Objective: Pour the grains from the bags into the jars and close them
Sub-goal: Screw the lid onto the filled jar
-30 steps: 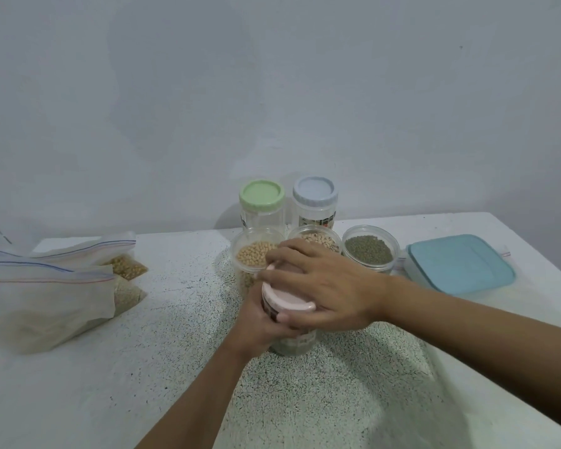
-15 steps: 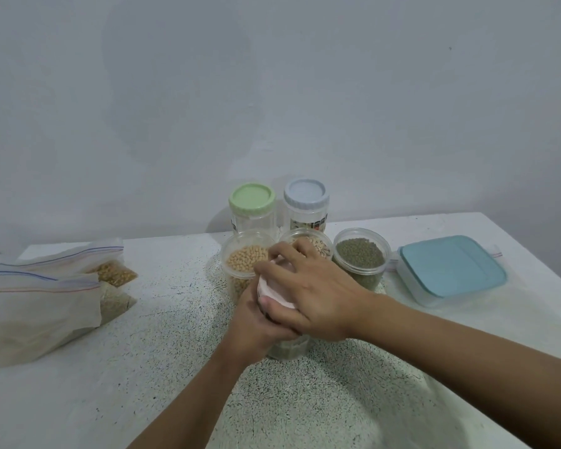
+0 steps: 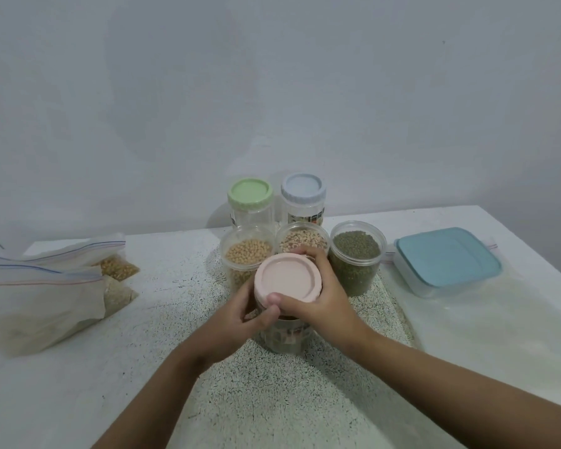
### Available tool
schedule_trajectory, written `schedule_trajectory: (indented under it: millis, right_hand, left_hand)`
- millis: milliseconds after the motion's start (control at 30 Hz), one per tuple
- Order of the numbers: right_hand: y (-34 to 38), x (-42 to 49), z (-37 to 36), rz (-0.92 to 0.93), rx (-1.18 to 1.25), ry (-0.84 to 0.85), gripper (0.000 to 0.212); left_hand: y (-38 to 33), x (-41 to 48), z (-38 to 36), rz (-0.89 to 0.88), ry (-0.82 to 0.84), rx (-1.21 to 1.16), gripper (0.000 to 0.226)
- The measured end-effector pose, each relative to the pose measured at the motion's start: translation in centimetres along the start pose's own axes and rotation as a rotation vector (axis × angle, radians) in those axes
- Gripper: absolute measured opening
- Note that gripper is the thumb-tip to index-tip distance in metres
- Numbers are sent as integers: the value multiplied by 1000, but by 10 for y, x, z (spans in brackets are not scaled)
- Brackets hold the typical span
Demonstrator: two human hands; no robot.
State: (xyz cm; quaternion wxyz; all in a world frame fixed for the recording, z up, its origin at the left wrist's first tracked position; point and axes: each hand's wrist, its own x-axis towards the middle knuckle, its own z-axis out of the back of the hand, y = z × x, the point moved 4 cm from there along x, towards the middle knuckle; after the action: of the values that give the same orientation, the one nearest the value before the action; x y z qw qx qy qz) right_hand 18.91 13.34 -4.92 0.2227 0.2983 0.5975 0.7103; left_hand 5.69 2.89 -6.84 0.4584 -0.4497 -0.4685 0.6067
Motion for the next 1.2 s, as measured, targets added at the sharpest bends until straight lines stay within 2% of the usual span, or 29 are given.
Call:
schedule_trajectory:
  millis: [67, 200, 333, 433, 600, 700, 800, 933, 1067, 1200]
  right_hand:
    - [-2, -3, -4, -26, 84, -7, 80]
    - [-7, -3, -1, -64, 118, 67, 84]
    - [-8, -3, 2, -51, 42, 112, 91]
    - [-4, -2, 6, -35, 3, 53, 86]
    - [28, 4, 31, -4, 21, -50, 75]
    - [62, 14, 55, 85, -22, -99, 77]
    - [93, 29, 81, 166, -42, -120, 69]
    - [123, 63, 121, 257, -102, -174, 72]
    - [127, 99, 152, 274, -152, -190, 77]
    - [112, 134, 176, 289, -179, -174, 77]
  left_hand:
    - [2, 0, -4, 43, 3, -44, 73]
    - [12, 2, -9, 108, -5, -151, 88]
    - [7, 3, -13, 138, -51, -218, 90]
    - [-4, 6, -14, 203, -70, -216, 92]
    - [-53, 17, -28, 289, 12, -245, 76]
    - [-88, 31, -33, 237, 58, -267, 69]
    - [-123, 54, -33, 163, 102, -306, 66]
    - [-167, 99, -31, 47, 91, -196, 70]
    - [-189, 142, -26, 7, -20, -93, 64]
    - [-205, 178, -16, -118, -202, 200, 42]
